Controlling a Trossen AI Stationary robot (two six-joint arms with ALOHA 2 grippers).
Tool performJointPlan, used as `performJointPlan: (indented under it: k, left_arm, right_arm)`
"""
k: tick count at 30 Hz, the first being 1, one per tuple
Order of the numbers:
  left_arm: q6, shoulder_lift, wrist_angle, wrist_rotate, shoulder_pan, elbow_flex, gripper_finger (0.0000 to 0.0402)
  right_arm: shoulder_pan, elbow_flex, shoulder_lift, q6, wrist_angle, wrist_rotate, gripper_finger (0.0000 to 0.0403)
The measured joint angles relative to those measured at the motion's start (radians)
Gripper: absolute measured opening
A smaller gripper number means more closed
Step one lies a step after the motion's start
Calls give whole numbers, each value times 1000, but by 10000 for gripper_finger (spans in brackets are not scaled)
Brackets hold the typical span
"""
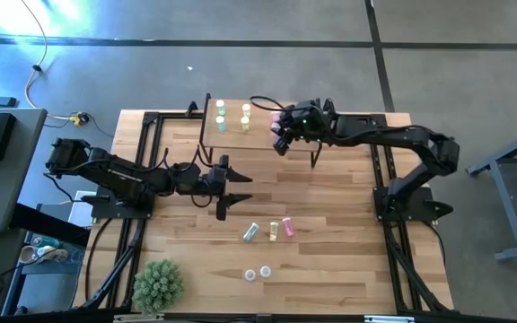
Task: Pick and place medicine bottles onto shelf by color
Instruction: Put the bottom pink pill bottle on the shelf aligned with the other pink pill bottle
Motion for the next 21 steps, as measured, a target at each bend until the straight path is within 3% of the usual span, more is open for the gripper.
performJointPlan:
  k: [21]
  left_arm:
    - [0, 0, -8, -2, 0, 0, 225]
  right_arm:
    - [-34, 1, 42, -8, 21, -27, 106]
